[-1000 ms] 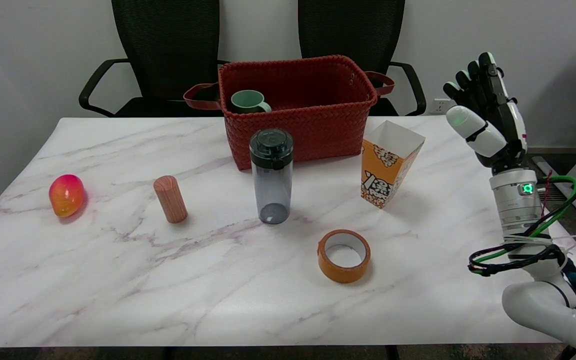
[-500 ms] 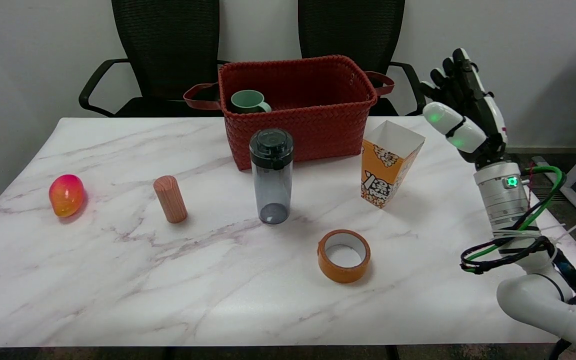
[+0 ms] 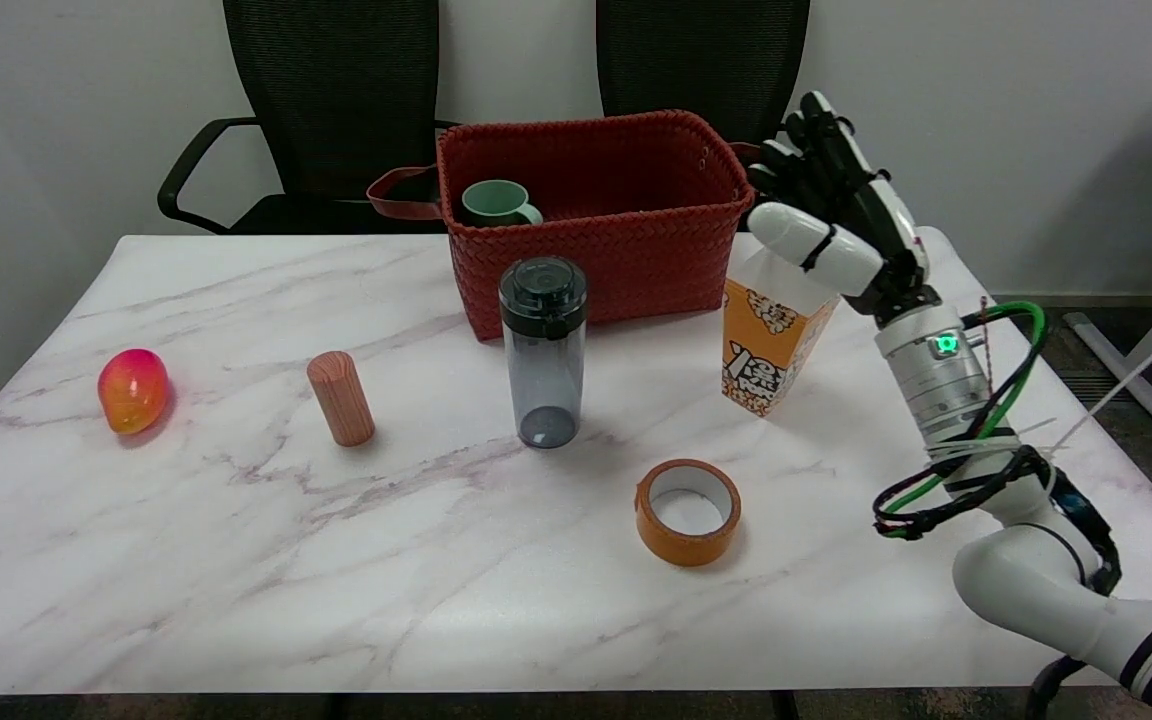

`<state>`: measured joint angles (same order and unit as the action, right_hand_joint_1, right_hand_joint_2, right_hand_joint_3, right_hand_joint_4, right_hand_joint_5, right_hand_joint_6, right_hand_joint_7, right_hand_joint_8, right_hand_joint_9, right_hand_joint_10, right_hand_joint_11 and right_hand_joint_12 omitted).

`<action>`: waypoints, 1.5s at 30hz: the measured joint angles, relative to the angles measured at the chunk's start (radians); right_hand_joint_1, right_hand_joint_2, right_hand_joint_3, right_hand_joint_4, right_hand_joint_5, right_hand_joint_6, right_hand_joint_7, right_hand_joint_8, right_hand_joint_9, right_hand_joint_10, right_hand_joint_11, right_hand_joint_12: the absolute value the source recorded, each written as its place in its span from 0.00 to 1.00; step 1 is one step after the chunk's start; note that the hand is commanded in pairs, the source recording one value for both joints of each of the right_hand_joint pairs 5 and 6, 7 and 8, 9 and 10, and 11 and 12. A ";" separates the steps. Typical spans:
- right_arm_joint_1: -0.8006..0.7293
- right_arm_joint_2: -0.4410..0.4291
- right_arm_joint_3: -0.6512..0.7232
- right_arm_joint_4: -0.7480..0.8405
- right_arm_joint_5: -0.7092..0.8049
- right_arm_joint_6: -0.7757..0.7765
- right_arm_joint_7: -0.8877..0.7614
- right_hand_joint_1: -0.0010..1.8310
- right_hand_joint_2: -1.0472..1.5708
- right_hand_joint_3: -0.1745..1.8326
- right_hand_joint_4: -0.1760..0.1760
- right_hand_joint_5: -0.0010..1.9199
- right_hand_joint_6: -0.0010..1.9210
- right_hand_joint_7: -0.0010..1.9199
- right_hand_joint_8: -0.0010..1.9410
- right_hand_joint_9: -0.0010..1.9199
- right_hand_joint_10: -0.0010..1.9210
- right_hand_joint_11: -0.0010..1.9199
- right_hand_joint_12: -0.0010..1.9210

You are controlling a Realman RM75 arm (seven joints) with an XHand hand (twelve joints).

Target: Pick up the black water bottle.

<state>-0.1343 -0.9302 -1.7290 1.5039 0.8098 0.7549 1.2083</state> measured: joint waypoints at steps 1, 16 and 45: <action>0.005 -0.005 -0.004 0.006 -0.003 -0.010 -0.007 0.47 0.65 0.00 0.50 0.00 0.00 0.04 0.04 0.11 0.11 0.20 0.20; 0.110 -0.049 -0.075 0.098 -0.027 -0.214 -0.137 0.46 0.64 0.00 0.50 0.00 0.00 0.00 0.00 0.06 0.06 0.13 0.13; 0.219 -0.113 -0.187 0.090 -0.042 -0.429 -0.235 0.47 0.63 0.00 0.50 0.00 0.00 0.01 0.01 0.11 0.10 0.14 0.14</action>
<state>0.0848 -1.0435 -1.9156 1.5938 0.7678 0.3254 0.9730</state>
